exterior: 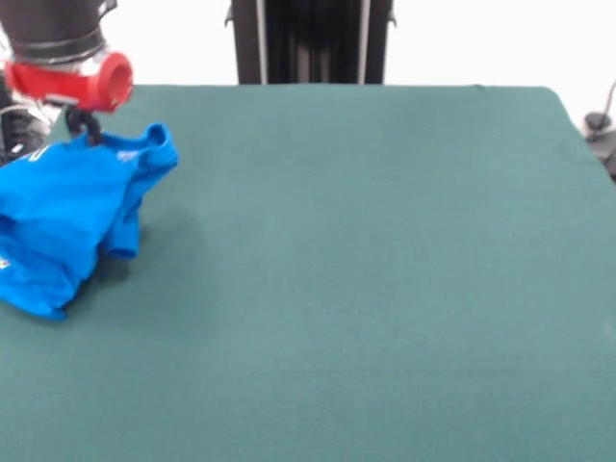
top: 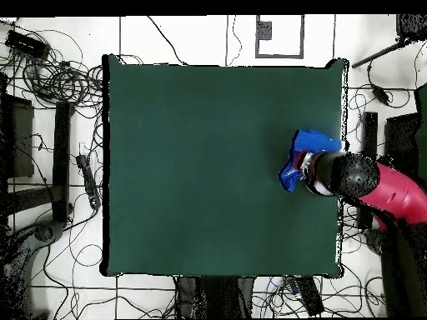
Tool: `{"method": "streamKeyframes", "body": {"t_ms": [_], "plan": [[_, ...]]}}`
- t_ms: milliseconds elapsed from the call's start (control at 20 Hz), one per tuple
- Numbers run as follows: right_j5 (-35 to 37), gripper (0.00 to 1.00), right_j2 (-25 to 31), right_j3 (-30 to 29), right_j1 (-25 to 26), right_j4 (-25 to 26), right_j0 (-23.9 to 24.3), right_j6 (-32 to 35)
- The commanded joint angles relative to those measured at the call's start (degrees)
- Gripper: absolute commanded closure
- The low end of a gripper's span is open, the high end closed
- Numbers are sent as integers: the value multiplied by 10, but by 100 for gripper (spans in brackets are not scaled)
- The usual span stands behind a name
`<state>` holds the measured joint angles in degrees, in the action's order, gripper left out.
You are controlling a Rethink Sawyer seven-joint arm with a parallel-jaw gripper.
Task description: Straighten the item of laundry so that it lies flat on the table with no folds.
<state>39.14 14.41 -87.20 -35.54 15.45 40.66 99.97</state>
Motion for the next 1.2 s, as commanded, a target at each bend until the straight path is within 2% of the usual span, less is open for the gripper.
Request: {"method": "streamKeyframes", "body": {"t_ms": [50,250,750,1200], "plan": [[-66,100,23,-150,-34,-35,-50,111],[-80,100,10,-172,-44,-45,-61,123],[-128,100,-21,-281,-102,-105,-108,187],[-157,100,-50,-345,-143,-153,-146,197]]}}
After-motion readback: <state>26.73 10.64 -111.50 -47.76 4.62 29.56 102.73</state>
